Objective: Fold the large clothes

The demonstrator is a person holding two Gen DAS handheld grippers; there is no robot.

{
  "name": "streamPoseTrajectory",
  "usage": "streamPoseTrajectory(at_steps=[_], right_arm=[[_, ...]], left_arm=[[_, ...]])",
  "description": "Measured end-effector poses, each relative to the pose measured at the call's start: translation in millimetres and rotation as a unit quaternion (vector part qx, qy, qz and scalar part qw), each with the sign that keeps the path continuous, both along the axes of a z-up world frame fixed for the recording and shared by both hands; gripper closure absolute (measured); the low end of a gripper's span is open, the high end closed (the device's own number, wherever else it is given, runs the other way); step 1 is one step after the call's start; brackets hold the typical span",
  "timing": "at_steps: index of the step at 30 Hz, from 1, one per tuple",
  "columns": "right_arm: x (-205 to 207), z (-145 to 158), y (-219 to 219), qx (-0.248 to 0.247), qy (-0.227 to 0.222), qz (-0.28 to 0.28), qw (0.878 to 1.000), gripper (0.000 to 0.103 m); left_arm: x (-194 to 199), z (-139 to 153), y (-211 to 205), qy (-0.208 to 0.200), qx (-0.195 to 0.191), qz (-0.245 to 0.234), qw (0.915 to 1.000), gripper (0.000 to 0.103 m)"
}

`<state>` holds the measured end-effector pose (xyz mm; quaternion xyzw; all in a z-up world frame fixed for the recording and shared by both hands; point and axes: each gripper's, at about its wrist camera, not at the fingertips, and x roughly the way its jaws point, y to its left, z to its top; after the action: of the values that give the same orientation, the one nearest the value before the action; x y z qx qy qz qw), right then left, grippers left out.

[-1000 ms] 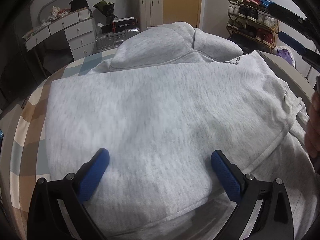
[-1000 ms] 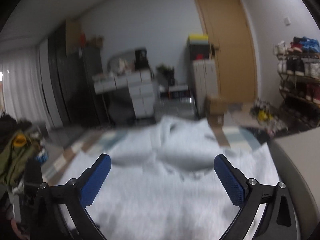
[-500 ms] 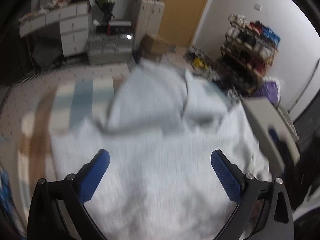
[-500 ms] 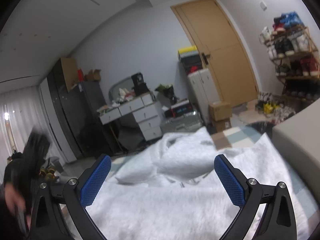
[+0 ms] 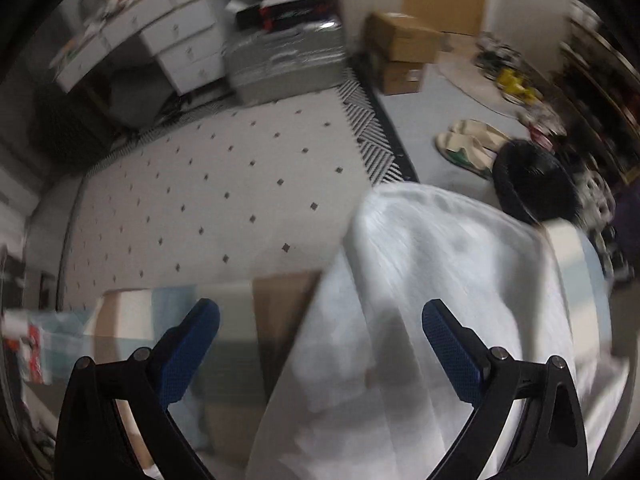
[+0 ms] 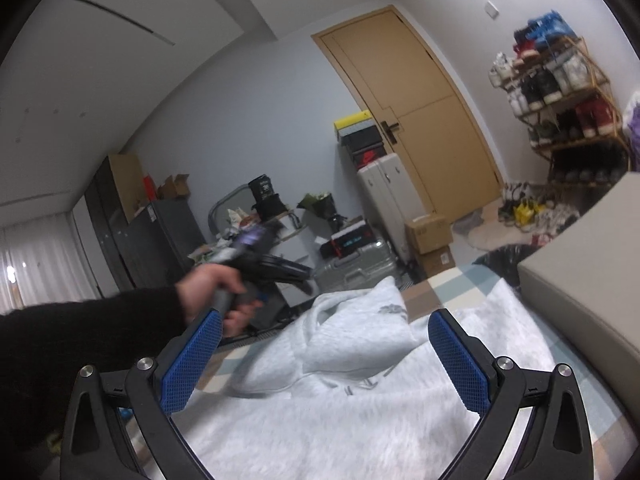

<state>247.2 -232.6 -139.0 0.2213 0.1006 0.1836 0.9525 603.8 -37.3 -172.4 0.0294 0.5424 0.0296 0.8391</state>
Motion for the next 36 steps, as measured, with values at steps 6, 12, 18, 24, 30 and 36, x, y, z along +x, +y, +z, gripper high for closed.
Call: streamPoseTrajectory(at_steps=[6, 12, 18, 24, 30, 36], right_arm=[[5.0, -3.6, 4.5, 0.007, 0.015, 0.022, 1.000, 0.000], [3.7, -4.5, 11.5, -0.009, 0.015, 0.031, 0.999, 0.000], [-0.8, -1.4, 9.3, -0.018, 0.008, 0.020, 1.000, 0.000], [3.9, -4.0, 7.1, -0.021, 0.023, 0.017, 0.999, 0.000], [13.1, -5.4, 18.6, -0.047, 0.059, 0.022, 0.997, 0.000], [64.0, 61.4, 56.6, -0.138, 0.118, 0.048, 0.982, 0.000]], left_arm=[[30.6, -43.4, 2.8, 0.060, -0.056, -0.006, 0.9966, 0.066], [13.1, -21.1, -6.7, 0.038, -0.044, -0.035, 0.9977, 0.098], [-85.3, 70.9, -12.0, -0.102, 0.007, -0.119, 0.9876, 0.099], [-225.9, 103.8, 4.8, -0.175, 0.004, -0.185, 0.9669, 0.099], [-295.2, 74.1, 32.2, -0.185, -0.048, -0.203, 0.9605, 0.099], [-305.2, 51.7, 45.6, -0.182, -0.091, -0.181, 0.9622, 0.099]])
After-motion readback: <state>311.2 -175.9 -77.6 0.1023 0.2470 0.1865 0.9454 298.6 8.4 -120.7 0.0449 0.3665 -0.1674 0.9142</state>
